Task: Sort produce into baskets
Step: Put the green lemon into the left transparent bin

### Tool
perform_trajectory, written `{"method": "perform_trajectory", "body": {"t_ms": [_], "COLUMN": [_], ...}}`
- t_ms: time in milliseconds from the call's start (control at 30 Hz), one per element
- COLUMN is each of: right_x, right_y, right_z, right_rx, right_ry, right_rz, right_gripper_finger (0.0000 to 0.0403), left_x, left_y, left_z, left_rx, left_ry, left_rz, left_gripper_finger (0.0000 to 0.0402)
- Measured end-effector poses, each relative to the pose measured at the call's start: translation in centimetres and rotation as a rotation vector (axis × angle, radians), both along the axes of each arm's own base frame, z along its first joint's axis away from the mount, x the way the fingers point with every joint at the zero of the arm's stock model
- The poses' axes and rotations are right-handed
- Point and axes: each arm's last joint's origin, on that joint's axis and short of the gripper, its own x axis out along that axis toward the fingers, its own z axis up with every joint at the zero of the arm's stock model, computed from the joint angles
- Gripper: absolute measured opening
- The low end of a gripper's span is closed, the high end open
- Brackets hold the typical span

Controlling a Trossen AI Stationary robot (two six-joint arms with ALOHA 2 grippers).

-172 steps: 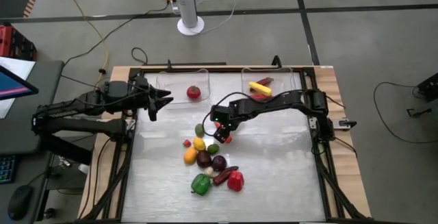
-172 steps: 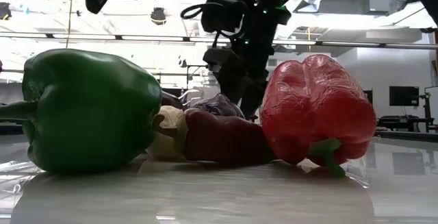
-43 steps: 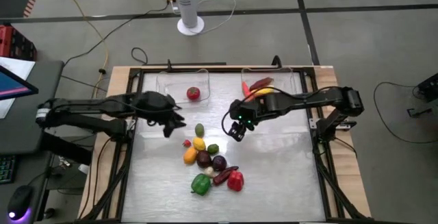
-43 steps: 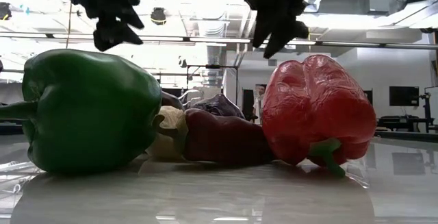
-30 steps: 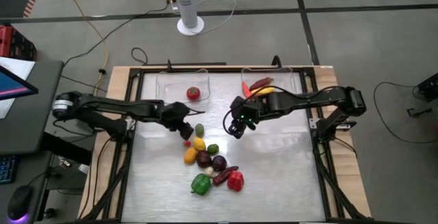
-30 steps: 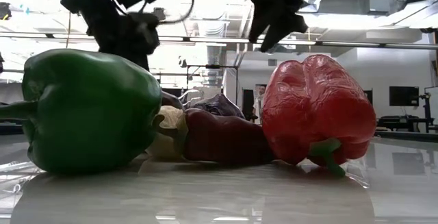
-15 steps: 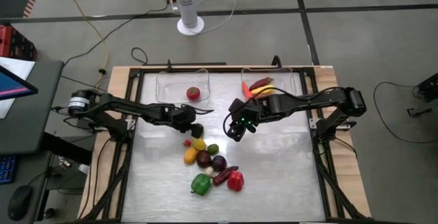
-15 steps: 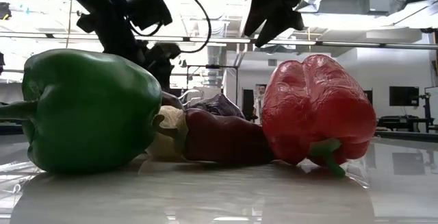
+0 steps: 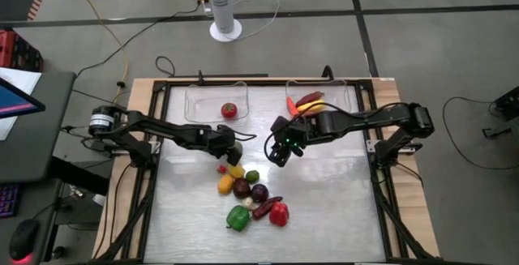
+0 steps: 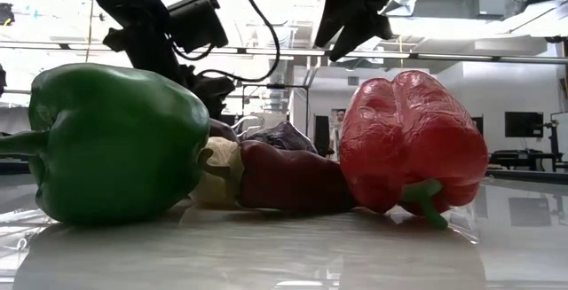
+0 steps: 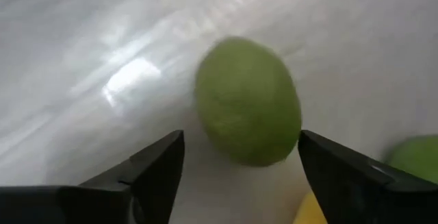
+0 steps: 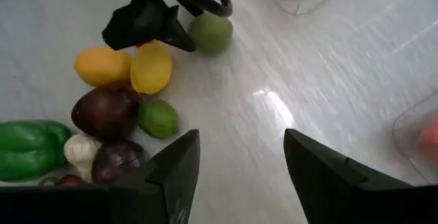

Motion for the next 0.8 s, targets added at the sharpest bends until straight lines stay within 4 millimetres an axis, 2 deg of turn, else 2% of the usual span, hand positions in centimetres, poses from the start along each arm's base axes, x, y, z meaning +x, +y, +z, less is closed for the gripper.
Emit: {"method": "perform_trajectory", "body": {"t_ms": [267,500,633,800], "right_x": [0.1,0.1,0.1,0.1], "right_y": [-0.1,-0.1,-0.3,-0.6], "right_z": [0.1,0.1,0.1,0.1], "right_rx": [-0.019,-0.032,-0.046,-0.047], "right_ry": [-0.017,-0.017,-0.009,-0.011], "right_rz": [-0.015,-0.023,-0.035,-0.046], "right_gripper_finger": [0.0240,0.0240,0.0240,0.0240], "left_x": [-0.4,-0.7,-1.0,-1.5], "left_y": [0.9,1.5,1.5,1.5], "left_z": [1.2,1.6,2.4,3.8], "left_rx": [0.094,0.097,0.076,0.129], "left_ry": [-0.022,-0.025,-0.052,-0.094], "left_rz": [-0.001,-0.049,-0.061,-0.097], "left_gripper_finger": [0.0183,0.0116,0.0113,0.0152]}}
